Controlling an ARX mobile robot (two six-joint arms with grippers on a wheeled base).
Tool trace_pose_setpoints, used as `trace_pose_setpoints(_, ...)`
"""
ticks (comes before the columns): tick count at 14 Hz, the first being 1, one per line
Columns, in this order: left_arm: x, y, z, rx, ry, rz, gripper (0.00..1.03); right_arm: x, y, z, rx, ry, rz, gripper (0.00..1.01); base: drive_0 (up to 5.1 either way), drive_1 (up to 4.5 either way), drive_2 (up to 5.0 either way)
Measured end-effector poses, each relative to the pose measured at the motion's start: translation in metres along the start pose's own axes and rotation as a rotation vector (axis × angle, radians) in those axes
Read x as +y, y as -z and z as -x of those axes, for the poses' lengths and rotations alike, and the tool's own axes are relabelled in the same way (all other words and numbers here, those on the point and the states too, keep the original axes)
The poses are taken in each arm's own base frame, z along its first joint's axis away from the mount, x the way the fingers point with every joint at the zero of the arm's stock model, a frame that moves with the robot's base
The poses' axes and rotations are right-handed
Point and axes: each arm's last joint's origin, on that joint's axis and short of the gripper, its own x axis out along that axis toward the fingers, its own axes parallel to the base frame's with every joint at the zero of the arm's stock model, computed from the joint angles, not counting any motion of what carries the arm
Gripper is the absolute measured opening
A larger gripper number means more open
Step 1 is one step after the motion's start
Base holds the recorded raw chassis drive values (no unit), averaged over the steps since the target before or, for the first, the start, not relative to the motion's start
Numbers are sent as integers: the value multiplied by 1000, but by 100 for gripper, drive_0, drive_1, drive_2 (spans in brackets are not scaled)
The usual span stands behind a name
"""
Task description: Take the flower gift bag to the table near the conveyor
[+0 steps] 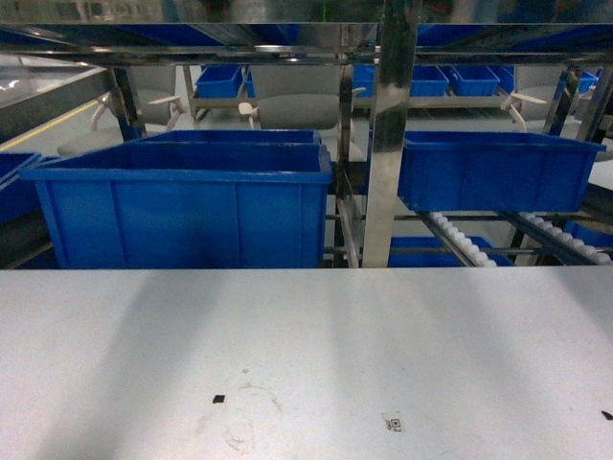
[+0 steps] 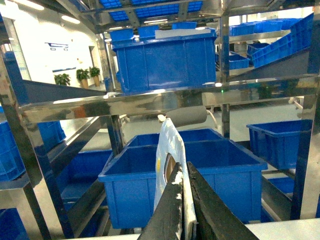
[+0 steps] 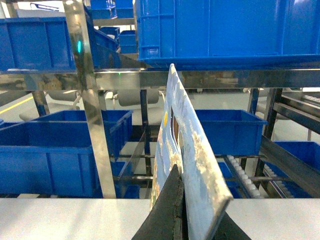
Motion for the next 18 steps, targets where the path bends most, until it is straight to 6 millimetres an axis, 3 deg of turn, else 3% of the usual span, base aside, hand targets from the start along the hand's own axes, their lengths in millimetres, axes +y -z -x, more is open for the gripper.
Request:
trace_pose_setpoints(3, 0, 0, 0, 0, 0, 0, 2, -15, 25, -25, 45, -45, -1, 2, 0, 0, 0)
trace_pose_setpoints(6, 0, 0, 0, 0, 0, 0, 2, -13, 47, -48, 50, -110, 14, 2, 0, 0, 0)
trace_pose_setpoints(13, 0, 0, 0, 0, 0, 0, 2, -13, 76, -60, 115, -137, 26, 2, 0, 0, 0)
trace_pose_setpoints(15, 0, 0, 0, 0, 0, 0, 2, -18, 131, -73, 268, -187, 49, 2, 0, 0, 0)
trace_pose_setpoints(18, 0, 0, 0, 0, 0, 0, 2, -20, 147, -86, 319, -186, 70, 2, 0, 0, 0)
